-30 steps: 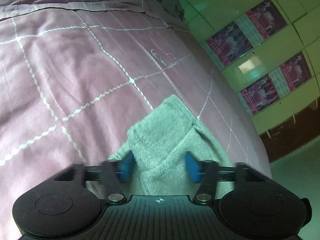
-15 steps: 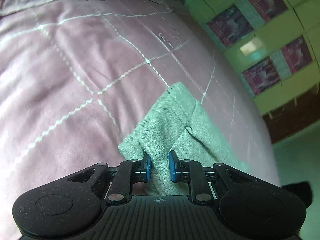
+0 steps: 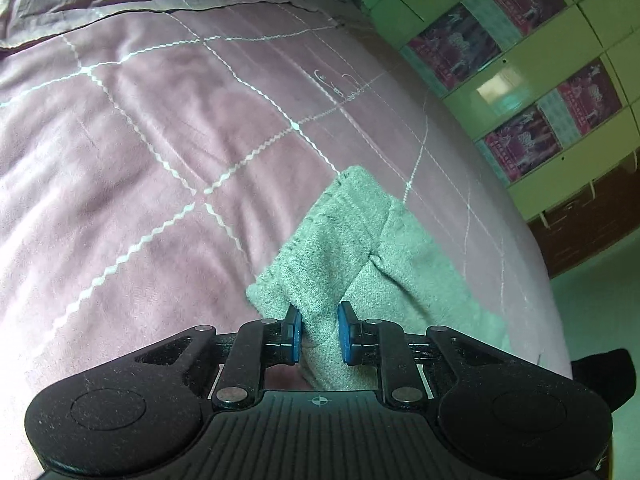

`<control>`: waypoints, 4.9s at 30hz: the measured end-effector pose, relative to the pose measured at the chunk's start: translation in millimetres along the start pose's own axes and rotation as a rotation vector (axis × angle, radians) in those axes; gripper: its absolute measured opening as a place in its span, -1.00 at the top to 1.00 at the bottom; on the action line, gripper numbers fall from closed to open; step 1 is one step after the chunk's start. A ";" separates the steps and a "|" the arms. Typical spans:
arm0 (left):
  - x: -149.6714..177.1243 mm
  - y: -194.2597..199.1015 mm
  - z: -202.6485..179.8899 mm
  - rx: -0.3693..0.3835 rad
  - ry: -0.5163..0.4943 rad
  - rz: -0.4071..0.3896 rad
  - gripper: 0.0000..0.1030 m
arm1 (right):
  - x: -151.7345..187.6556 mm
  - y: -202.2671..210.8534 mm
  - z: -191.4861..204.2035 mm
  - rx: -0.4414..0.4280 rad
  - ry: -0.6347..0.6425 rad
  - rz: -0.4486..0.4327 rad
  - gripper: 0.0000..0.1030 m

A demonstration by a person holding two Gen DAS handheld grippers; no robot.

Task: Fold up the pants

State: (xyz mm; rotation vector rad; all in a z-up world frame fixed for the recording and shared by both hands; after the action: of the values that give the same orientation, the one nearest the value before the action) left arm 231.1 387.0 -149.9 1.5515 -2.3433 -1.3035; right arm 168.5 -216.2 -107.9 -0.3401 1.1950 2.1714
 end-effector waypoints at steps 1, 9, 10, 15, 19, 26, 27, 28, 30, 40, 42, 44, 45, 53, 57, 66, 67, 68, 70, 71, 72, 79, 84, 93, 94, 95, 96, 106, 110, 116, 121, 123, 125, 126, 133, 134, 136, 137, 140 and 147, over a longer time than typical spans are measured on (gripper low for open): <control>-1.1 3.5 -3.4 0.000 -0.006 -0.002 0.63 | 3.2 -4.2 -6.3 -0.007 -0.017 0.015 0.90; -9.6 50.6 -39.9 -0.006 -0.080 -0.127 0.60 | -40.4 45.1 2.5 0.051 0.071 -0.176 0.25; -7.5 48.9 -52.1 0.009 -0.109 -0.118 0.60 | -47.0 41.0 7.8 0.063 0.108 -0.164 0.08; 18.4 -3.5 -79.0 -0.054 -0.205 0.028 0.60 | -61.0 -10.5 42.4 0.141 0.298 -0.033 -0.41; 43.7 -34.3 -57.1 -0.102 -0.198 0.084 0.61 | -40.0 -57.5 50.5 0.334 0.472 0.133 -0.20; 46.2 -23.2 -34.5 -0.030 -0.062 0.082 0.93 | -26.2 13.6 19.1 0.265 0.415 0.034 0.89; 46.2 -23.2 -31.1 -0.013 -0.039 0.086 0.93 | -18.6 19.7 4.9 0.258 0.378 0.053 0.85; 45.2 -24.0 -27.3 0.000 -0.015 0.091 0.93 | -8.6 22.4 -9.0 0.255 0.341 0.084 0.86; 45.3 -27.0 -26.5 -0.001 -0.015 0.092 0.93 | 1.0 28.4 -19.9 0.218 0.304 0.114 0.74; 43.9 -29.0 -46.3 -0.087 -0.148 0.085 0.93 | -64.3 -5.8 25.8 0.290 0.586 0.086 -0.08; 43.3 -27.8 -45.2 -0.081 -0.138 0.086 0.93 | -59.9 -18.8 14.2 0.338 0.639 0.153 0.74; 43.2 -27.7 -44.4 -0.080 -0.147 0.081 0.93 | -58.5 -9.4 2.2 0.338 0.619 0.156 0.87; 44.0 -27.6 -44.2 -0.083 -0.159 0.076 0.93 | -54.5 2.6 -4.0 0.309 0.584 0.156 0.92; 48.6 -26.7 -54.3 -0.137 -0.257 0.057 0.93 | -42.0 53.6 -44.7 0.311 0.500 0.064 -0.07; 47.7 -25.0 -51.2 -0.131 -0.229 0.056 0.93 | -57.3 36.8 -0.5 0.302 0.713 0.046 -0.14; 51.5 -25.1 -59.1 -0.164 -0.298 0.054 0.93 | -85.9 -8.9 6.6 0.518 1.028 0.021 0.79; 51.5 -24.8 -58.9 -0.162 -0.299 0.055 0.93 | -93.6 -0.2 -3.8 0.505 0.969 0.005 0.86; 51.4 -24.3 -58.5 -0.160 -0.298 0.054 0.93 | -99.6 10.9 -13.9 0.491 0.897 -0.022 0.85; 51.8 -23.9 -57.8 -0.157 -0.293 0.051 0.93 | -111.9 40.3 -40.2 0.440 0.709 -0.093 0.86; 52.0 -23.7 -57.5 -0.155 -0.292 0.048 0.93 | -115.4 57.6 -55.0 0.412 0.605 -0.135 0.87; 52.6 -23.3 -57.1 -0.153 -0.287 0.045 0.93 | -116.7 75.7 -70.8 0.382 0.496 -0.180 0.87; 52.8 -23.9 -57.2 -0.169 -0.252 0.049 0.93 | -58.6 110.7 -204.7 0.194 -0.280 -0.207 0.92; 52.4 -25.9 -59.2 -0.184 -0.246 0.044 0.93 | -58.2 126.3 -200.9 0.173 -0.151 -0.237 0.43; 40.7 -2.2 -66.9 -0.173 -0.219 -0.034 0.92 | -71.3 123.0 -215.5 0.206 -0.186 -0.246 0.91; 35.7 12.8 -67.8 -0.163 -0.216 -0.102 0.92 | -69.1 124.7 -214.3 0.206 -0.191 -0.266 0.91; 30.9 27.8 -66.4 -0.165 -0.212 -0.173 0.92 | -65.9 126.2 -216.0 0.204 -0.197 -0.289 0.91; 26.7 41.6 -62.6 -0.168 -0.198 -0.229 0.92 | -62.7 131.5 -217.2 0.207 -0.201 -0.322 0.91; 19.2 34.9 -21.0 -0.165 -0.080 -0.198 0.90 | -65.3 125.5 -219.6 0.246 -0.202 -0.333 0.63; 11.2 24.5 -15.5 -0.159 -0.042 -0.188 0.69 | -59.3 133.8 -214.1 0.234 -0.187 -0.338 0.23; 11.9 31.8 -17.5 -0.148 -0.064 -0.223 -0.25 | -60.4 142.8 -199.9 0.285 -0.120 -0.394 -0.06; 15.9 19.8 -25.6 -0.129 -0.118 -0.179 0.34 | -73.7 134.6 -154.7 0.225 0.046 -0.422 0.22; 14.1 16.2 -30.4 -0.147 -0.147 -0.177 0.49 | -84.4 113.3 -120.4 0.123 0.112 -0.379 0.22; 10.3 17.6 -30.9 -0.132 -0.118 -0.188 0.60 | -95.9 81.3 -79.5 -0.012 0.170 -0.302 0.22; 9.1 17.9 -29.7 -0.127 -0.101 -0.194 0.61 | -102.0 65.3 -57.9 -0.060 0.206 -0.272 0.22; 13.4 13.4 -29.5 -0.128 -0.101 -0.230 0.51 | -124.4 -68.5 89.3 -0.325 0.461 -0.016 0.22; 12.9 13.1 -29.2 -0.126 -0.098 -0.236 0.50 | -122.6 -88.1 106.7 -0.328 0.505 0.020 0.22; 11.6 14.0 -28.6 -0.128 -0.089 -0.257 0.50 | -115.6 -122.0 135.8 -0.327 0.592 0.080 0.22; 10.9 14.2 -27.5 -0.129 -0.077 -0.271 0.51 | -112.6 -135.8 146.8 -0.339 0.615 0.104 0.22; 11.1 10.9 -22.8 -0.122 -0.025 -0.270 0.60 | -101.5 -161.6 170.9 -0.363 0.660 0.139 0.22; 11.8 4.1 -17.2 -0.110 0.008 -0.266 0.65 | -89.0 -184.1 186.8 -0.425 0.731 0.221 0.30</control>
State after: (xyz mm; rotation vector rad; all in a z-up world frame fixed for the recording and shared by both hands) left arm 230.0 367.8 -140.6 1.8771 -2.0752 -1.4445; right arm 367.4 -25.2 -82.5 -1.3270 1.1435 2.5846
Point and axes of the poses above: each gripper's, at about its wrist camera, not at the fingertips, and y roughly against the way its jaws point, z to its left, x to its underside, the point moved 7 cm from there along -y, roughly the way its jaws point, and after that the axes turned 5 degrees about y, right-handed, at the moved point
